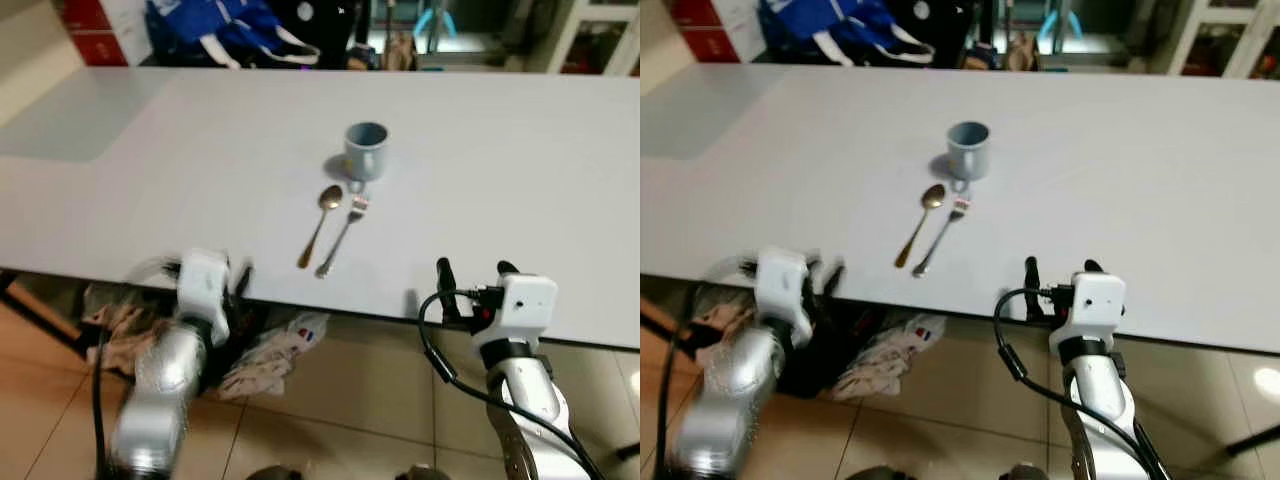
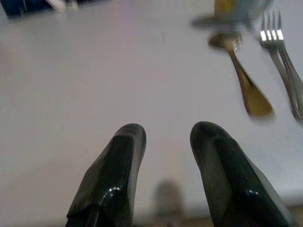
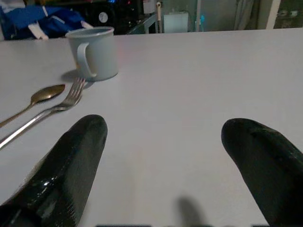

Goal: Setting the table

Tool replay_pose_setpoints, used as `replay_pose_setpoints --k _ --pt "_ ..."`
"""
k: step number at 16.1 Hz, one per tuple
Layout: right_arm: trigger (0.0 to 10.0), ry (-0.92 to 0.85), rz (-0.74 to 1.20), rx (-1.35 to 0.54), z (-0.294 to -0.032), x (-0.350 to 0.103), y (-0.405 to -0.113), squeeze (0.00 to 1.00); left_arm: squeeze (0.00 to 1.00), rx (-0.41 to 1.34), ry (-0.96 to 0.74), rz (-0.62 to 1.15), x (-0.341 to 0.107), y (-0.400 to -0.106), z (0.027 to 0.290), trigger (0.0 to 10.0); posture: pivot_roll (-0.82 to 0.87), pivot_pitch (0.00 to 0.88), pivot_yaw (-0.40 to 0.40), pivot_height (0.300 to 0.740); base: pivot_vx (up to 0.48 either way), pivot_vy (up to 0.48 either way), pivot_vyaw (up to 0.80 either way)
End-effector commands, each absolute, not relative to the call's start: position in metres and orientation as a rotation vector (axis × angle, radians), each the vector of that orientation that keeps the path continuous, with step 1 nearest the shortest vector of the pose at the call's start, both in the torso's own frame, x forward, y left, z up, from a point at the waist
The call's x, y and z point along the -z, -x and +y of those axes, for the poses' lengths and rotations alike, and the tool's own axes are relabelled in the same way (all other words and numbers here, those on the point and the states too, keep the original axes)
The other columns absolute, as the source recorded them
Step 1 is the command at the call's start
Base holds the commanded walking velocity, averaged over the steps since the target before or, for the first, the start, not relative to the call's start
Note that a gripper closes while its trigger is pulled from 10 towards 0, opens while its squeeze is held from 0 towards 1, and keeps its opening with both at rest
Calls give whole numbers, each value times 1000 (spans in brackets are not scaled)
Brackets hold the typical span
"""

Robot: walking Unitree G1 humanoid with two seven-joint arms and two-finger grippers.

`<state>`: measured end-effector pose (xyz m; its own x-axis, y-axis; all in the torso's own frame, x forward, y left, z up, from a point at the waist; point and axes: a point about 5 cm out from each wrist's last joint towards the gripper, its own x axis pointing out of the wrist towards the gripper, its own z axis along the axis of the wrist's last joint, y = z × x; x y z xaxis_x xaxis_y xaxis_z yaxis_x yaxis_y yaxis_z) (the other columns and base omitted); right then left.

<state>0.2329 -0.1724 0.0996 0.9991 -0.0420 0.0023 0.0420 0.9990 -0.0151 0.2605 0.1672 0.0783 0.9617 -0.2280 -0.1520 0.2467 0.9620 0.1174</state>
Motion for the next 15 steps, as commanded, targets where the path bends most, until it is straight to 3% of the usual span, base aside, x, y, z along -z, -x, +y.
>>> replay_pose_setpoints --k 1,5,15 --pt "10000 15 -1 45 -173 -96 -233 0 0 257 -131 66 -97 -269 157 10000 -145 0 94 727 0 0 0" --pt "10000 12 -40 71 -179 -98 -235 0 0 266 -44 42 -110 -289 136 10000 -158 0 95 727 0 73 0" --pt "10000 10 -43 70 -181 -97 -226 0 0 255 -14 95 -105 -298 128 10000 -166 0 84 727 0 470 0"
